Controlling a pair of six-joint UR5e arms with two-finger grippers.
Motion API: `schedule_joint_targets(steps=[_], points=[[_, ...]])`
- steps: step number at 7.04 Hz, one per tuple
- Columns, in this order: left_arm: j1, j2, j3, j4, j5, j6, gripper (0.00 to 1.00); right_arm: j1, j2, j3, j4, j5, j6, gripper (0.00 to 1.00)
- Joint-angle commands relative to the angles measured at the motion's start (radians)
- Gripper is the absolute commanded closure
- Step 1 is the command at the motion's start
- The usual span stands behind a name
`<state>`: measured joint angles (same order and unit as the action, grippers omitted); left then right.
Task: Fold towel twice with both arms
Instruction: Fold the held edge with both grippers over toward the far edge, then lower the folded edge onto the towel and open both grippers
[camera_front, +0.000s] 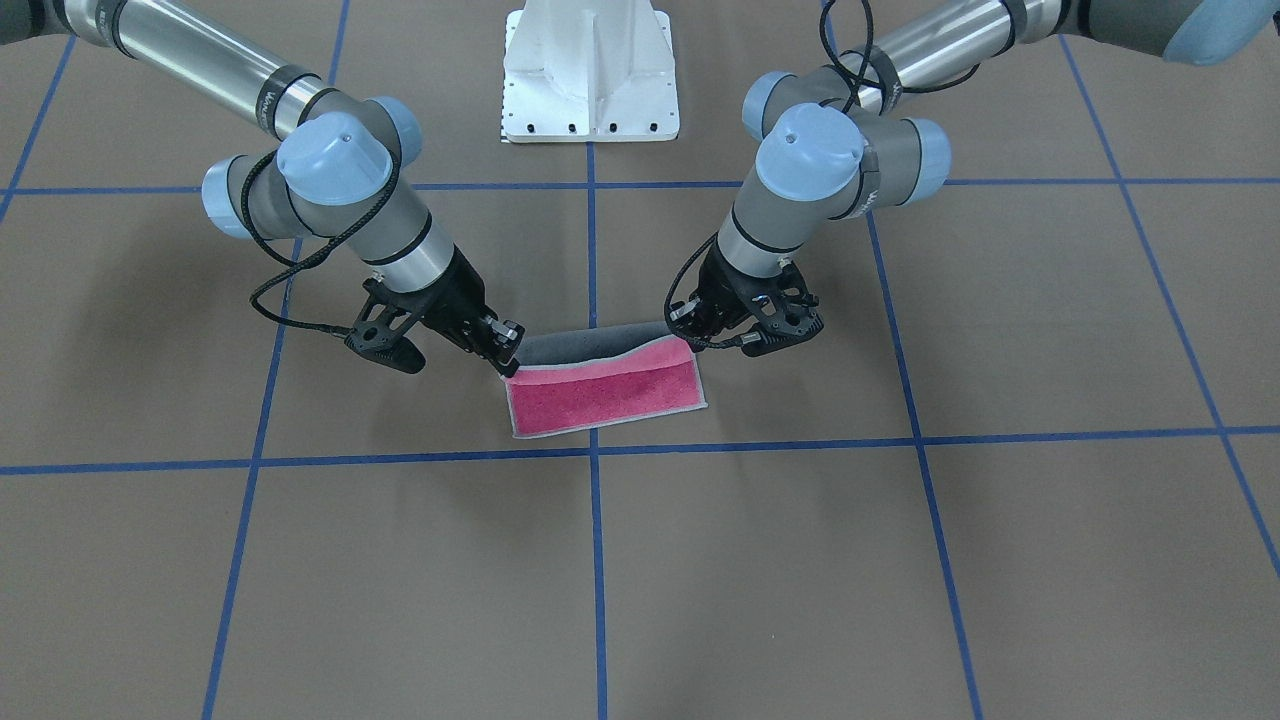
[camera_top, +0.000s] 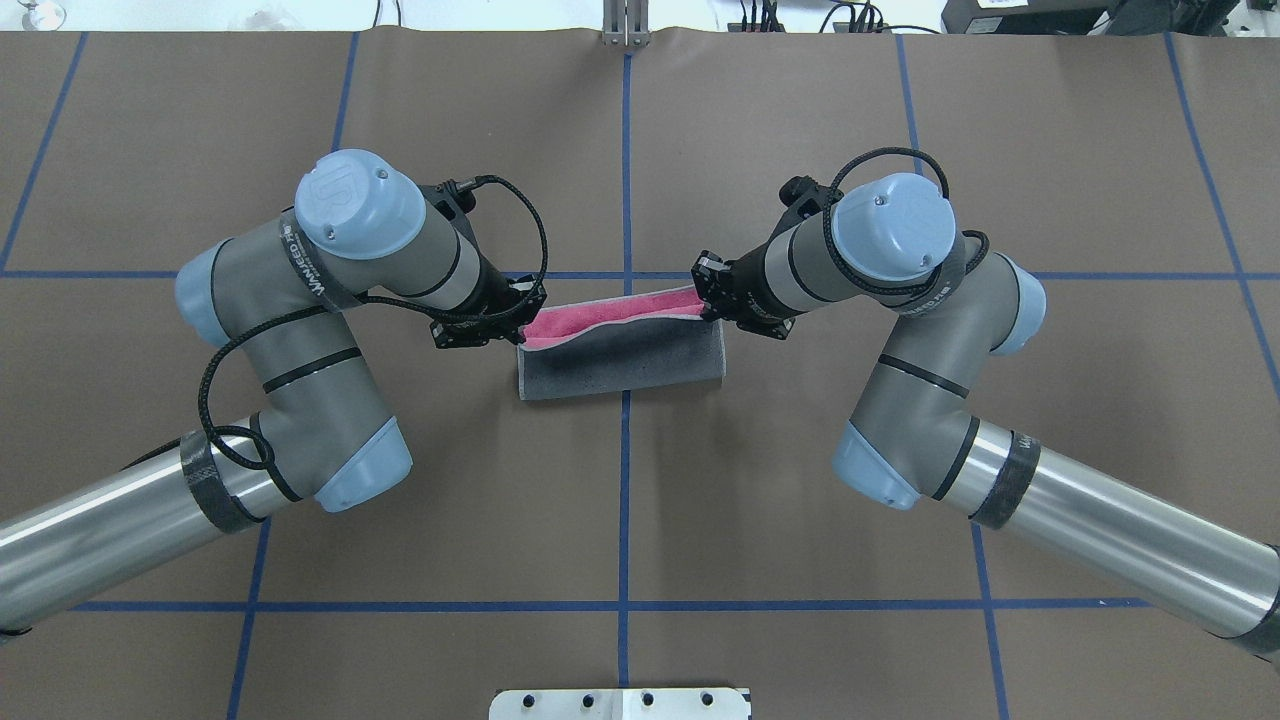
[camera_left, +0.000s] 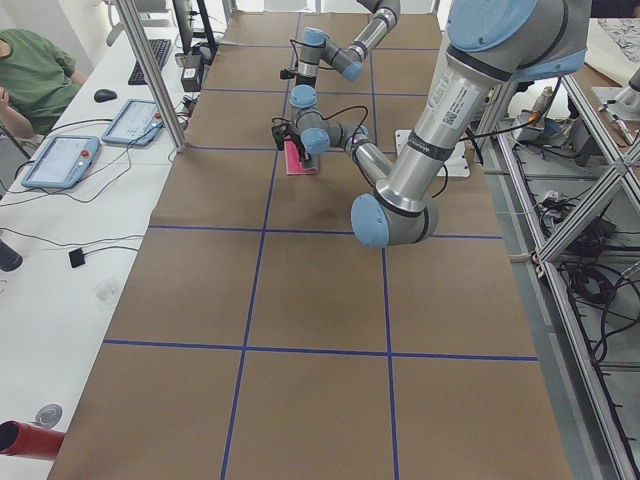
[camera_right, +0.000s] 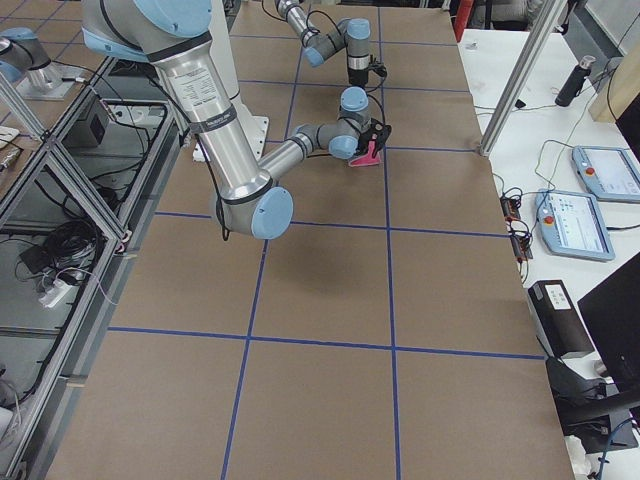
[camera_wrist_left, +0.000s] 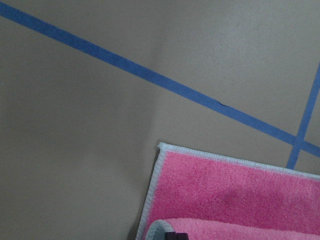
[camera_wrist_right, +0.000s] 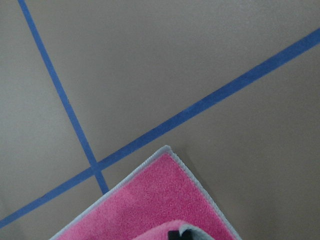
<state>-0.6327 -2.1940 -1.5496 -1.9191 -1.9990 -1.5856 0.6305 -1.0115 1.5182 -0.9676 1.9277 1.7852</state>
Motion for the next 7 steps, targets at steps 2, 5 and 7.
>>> schedule_joint_targets(steps=[2,5,7], points=[[-0.002,0.000,0.009,0.000,0.000,-0.001,1.00,0.000,0.028,-0.027,0.001,-0.015,-0.001,1.00],[-0.005,0.000,0.011,0.000,0.002,-0.004,1.00,0.000,0.044,-0.050,0.001,-0.016,-0.001,1.00],[-0.009,-0.001,0.023,0.000,0.002,-0.005,1.00,0.000,0.044,-0.052,0.001,-0.016,-0.001,1.00]])
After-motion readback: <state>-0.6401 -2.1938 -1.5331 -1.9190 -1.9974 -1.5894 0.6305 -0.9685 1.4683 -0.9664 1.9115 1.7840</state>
